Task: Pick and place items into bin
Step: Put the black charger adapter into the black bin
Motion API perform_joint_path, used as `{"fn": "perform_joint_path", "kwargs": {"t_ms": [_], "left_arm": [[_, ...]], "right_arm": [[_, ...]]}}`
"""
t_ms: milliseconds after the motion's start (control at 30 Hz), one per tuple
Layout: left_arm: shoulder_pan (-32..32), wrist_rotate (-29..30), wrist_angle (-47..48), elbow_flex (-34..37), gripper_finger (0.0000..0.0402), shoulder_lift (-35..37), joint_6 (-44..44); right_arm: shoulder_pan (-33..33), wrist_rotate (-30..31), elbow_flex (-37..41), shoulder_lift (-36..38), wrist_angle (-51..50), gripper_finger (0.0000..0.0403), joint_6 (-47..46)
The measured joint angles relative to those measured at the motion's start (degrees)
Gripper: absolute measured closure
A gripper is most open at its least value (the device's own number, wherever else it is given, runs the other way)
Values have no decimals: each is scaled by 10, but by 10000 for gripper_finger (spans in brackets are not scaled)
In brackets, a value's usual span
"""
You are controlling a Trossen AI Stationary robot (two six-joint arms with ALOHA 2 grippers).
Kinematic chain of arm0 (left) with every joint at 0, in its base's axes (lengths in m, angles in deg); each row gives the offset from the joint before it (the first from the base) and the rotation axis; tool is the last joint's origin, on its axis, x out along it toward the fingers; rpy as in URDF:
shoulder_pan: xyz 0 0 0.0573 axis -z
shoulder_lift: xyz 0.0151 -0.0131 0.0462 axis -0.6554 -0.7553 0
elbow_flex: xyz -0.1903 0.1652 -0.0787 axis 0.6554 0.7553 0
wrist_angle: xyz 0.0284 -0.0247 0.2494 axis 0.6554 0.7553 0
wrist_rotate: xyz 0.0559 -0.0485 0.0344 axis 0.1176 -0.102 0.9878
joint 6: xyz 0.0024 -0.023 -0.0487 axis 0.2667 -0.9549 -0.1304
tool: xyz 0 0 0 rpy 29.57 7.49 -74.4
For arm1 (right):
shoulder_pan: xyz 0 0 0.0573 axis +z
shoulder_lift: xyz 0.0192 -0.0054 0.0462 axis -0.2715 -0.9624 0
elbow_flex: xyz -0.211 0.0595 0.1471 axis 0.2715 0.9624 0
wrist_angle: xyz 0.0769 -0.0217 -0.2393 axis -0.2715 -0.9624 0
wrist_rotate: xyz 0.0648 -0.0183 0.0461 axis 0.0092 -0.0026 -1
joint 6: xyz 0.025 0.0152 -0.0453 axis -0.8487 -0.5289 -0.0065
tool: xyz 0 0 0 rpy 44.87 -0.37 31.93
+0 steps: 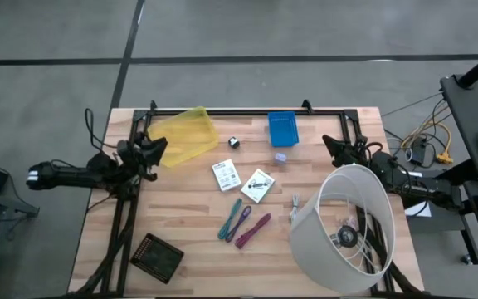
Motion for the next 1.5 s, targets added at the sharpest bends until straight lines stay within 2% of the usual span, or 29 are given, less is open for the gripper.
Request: {"fn": "perform_joint_path", "kwargs": {"t_ms": [167,300,433,500,633,967,1167,1400,1500], "left_arm": [[0,-21,0,-49,257,-63,-2],[-1,-21,1,-91,225,-123,-16],[-1,-30,3,-137,224,-165,-15],[-4,-52,10,-158,227,-197,-15],[-20,-89,69,-210,231,-256,-15],[-103,-251,249,-365,231,-383,-9],[-151,-353,321,-464,231,-447,43],[-190,-436,394,-566,231,-531,91],[-206,-439,442,-606,231,-571,116]], "right_arm": [[0,0,0,0,0,376,0],[0,0,0,0,-1,376,0],[0,0,0,0,-1,376,3],[0,0,0,0,-1,376,3],[0,-1,0,-1,-1,376,2],[0,-1,0,-4,-1,376,0],[0,-1,0,-8,-1,376,0],[0,-1,0,-14,-1,376,1],[0,-1,0,-21,-1,376,3]]}}
